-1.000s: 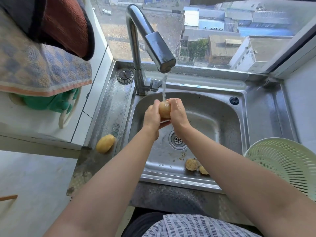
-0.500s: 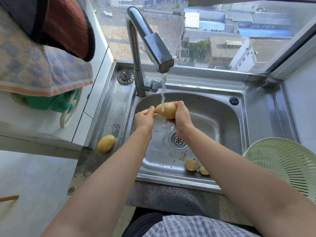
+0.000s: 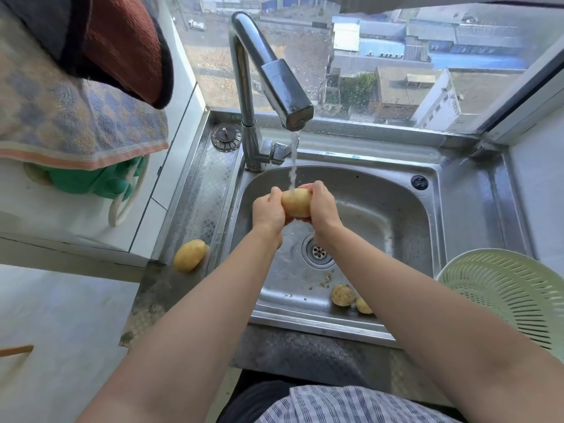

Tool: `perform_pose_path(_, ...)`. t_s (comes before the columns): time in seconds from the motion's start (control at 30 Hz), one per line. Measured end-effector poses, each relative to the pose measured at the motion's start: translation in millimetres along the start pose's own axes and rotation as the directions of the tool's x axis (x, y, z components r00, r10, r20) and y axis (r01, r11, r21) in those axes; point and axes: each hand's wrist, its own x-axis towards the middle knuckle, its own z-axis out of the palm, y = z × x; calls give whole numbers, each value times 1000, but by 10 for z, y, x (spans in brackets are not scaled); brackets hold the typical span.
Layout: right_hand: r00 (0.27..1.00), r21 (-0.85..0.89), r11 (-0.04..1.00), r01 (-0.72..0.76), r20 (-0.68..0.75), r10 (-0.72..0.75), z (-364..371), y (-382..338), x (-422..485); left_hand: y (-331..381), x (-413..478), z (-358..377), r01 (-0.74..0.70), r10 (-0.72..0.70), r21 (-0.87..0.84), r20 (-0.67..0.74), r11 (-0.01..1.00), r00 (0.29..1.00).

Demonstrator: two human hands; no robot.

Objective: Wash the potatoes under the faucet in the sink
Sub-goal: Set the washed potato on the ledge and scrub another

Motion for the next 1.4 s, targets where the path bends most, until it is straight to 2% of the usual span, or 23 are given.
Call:
perform_pose_path(0.17,979,226,954,-199,-1,205,-200,26,40,-42,-35,51,-54,53,14,36,998,998)
perform_pose_path(0.27,972,235,945,-229,10,233,-213,44,51,-21,12,-34,-88,85,58,60,994,995)
perform_pose_path(0.37,967,202,946,-255,79,244,-88,29,5,7,-20,-106,-10,-6,82,198,997,980)
perform_pose_path(0.43,937,166,934,-316,210,280,27,-1,-44,22,-50,-112,15,-19,21,256,1000,967)
perform_pose_path(0.5,882,92,929,-357,362,303,64,-21,-98,60,-44,-134,47,-34,-62,192,997,981)
perform_pose_path(0.57,844,-53,958,-281,462,273,5,-22,-125,61,-7,-164,92,-83,-78,114,993,990)
perform_pose_path(0.63,824,-128,971,-202,515,238,-78,-7,-130,33,-4,-160,82,-70,-87,130,993,989)
perform_pose_path(0.73,881,-2,951,-308,377,286,-168,-15,-69,-40,-89,-13,-63,80,-75,253,995,964)
perform_pose_path(0.77,893,24,942,-334,326,309,-198,-22,-41,-55,-109,54,-109,120,-58,255,992,959)
perform_pose_path(0.83,913,-30,952,-306,274,302,-242,-32,-34,-51,-107,158,-158,158,-14,167,987,973)
perform_pose_path(0.9,936,-108,967,-231,246,252,-211,-34,-48,-13,-68,210,-118,119,-26,50,993,992)
perform_pose_path(0.97,965,-79,987,-143,211,157,-119,-24,-50,51,-44,209,-39,33,-120,-54,992,998)
perform_pose_path(1.03,967,-5,1000,-18,253,18,-52,-4,-58,92,-19,168,-19,4,-144,-110,989,994)
perform_pose_path(1.1,955,-3,996,84,286,-79,-26,24,-47,97,4,120,-59,49,-120,-83,991,995)
perform_pose_path(1.23,965,2,992,127,233,-124,93,45,-62,42,56,20,-122,131,-105,79,987,988)
perform_pose_path(1.33,975,-28,990,138,180,-131,231,-42,-56,-34,71,-56,-58,88,-172,170,983,982)
perform_pose_path(1.4,980,-78,987,142,148,-130,257,-69,-35,-38,40,-66,-24,57,-182,178,983,982)
